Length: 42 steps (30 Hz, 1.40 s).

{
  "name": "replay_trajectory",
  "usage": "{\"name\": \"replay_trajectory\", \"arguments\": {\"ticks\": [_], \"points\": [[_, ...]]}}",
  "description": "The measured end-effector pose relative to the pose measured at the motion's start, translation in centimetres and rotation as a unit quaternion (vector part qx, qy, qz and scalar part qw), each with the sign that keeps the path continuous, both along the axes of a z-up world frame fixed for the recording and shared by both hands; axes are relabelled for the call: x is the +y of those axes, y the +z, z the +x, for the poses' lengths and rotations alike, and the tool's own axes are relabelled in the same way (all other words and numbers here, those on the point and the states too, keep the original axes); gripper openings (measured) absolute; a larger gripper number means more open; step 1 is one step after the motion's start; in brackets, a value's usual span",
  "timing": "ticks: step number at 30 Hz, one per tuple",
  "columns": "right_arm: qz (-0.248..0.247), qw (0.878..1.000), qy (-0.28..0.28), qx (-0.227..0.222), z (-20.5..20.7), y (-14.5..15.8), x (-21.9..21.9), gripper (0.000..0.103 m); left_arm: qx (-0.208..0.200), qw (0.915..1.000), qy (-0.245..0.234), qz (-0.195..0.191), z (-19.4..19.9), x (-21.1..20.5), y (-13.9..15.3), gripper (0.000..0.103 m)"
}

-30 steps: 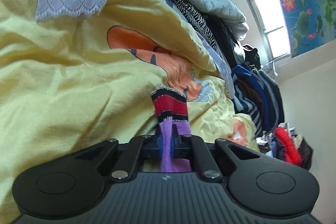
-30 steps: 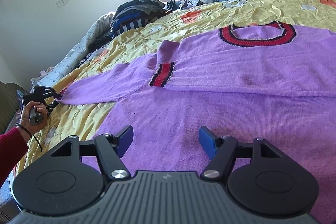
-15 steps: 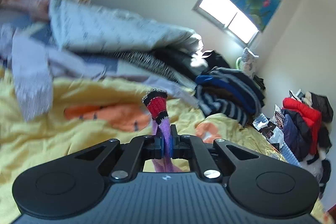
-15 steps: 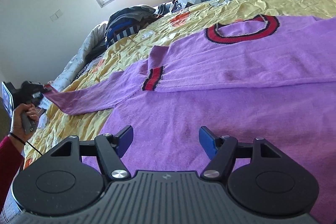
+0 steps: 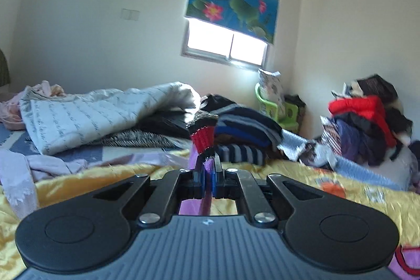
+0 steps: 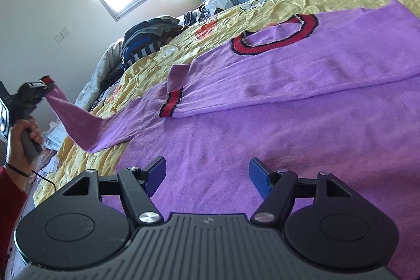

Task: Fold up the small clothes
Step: 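Lift the cuff with the left tool and carry it across the sweater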

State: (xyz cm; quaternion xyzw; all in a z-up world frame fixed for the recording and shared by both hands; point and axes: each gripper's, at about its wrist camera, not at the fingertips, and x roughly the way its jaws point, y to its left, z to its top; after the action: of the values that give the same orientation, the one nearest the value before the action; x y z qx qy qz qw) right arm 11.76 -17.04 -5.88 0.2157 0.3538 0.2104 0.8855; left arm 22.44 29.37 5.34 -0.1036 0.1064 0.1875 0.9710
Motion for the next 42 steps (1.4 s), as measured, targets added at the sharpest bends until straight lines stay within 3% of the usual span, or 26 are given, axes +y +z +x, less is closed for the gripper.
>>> {"name": "replay_trajectory", "arguments": {"ticks": [12,20,24,32,42], "points": [[0.004,1.0,-0.021,-0.009,-0.3,0.0,-1.9,0.072,0.045,0.9954,-0.081,-0.023,1.2,-8.3,-3.3,0.005],[0.002,1.0,-0.027,-0.012,-0.6,-0.3,-2.6,0.072,0.095,0.9905,-0.095,-0.03,2.1,-11.3,-5.3,0.005],[-0.023,0.999,-0.032,-0.023,-0.7,-0.1,-2.6,0.072,0.111,0.9888,-0.098,-0.02,2.3,-12.7,-5.8,0.005],[-0.12,0.989,-0.057,-0.062,-0.9,0.5,-2.9,0.081,0.115,0.9876,-0.106,0.016,1.9,-15.6,-5.8,0.005],[-0.108,0.989,-0.083,-0.052,-1.1,-0.1,-5.3,0.082,0.111,0.9861,-0.121,0.022,2.2,-18.3,-5.0,0.005]]}}
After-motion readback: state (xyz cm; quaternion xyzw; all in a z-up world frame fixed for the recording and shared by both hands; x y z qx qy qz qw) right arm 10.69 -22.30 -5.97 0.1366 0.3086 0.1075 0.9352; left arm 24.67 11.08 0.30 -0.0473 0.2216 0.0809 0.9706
